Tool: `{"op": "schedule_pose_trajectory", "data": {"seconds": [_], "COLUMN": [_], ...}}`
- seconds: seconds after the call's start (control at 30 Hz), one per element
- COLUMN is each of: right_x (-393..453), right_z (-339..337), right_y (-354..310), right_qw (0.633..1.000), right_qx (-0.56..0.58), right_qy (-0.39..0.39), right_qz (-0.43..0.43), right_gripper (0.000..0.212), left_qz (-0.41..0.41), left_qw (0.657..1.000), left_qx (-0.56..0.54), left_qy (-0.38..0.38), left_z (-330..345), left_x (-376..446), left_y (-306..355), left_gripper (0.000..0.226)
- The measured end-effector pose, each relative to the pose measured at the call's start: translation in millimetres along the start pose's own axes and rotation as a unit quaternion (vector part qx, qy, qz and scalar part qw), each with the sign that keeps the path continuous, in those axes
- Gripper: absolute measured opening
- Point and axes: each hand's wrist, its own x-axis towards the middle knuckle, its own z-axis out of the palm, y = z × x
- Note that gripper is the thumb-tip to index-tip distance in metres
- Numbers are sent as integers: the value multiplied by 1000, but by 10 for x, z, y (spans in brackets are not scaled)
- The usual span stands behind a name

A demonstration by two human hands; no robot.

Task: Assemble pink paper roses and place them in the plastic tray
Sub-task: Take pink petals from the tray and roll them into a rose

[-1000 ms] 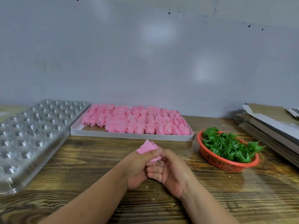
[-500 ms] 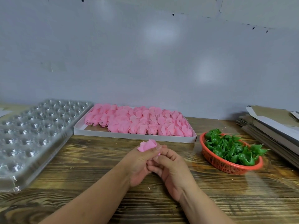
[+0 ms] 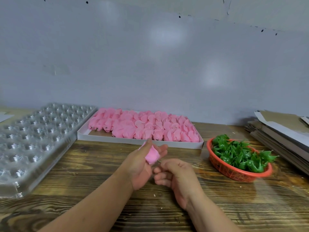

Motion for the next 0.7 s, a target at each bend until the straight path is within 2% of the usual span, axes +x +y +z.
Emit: {"op": "schedule_pose_trajectory", "data": {"seconds": [0.27, 0.37, 0.57, 0.7], "right_x": [-34, -43, -39, -27], "right_z": [44, 71, 85, 80], "right_y": [15, 32, 37, 25], "right_qw": [997, 994, 994, 997], "right_qx": [-57, -74, -28, 12], "right_qy": [7, 27, 29, 28], "right_qz": [-50, -74, -101, -68], "right_gripper": [32, 20, 6, 14], "left_qz": [-18, -16, 5, 25], "left_qw": [997, 999, 999, 995], "left_qx": [59, 30, -15, 73], "left_qy": [-43, -42, -38, -68], "left_z": [7, 11, 10, 8], "left_x": [-37, -28, 3, -18], "left_y": [-61, -63, -65, -100], "left_gripper": [35, 36, 38, 44]}}
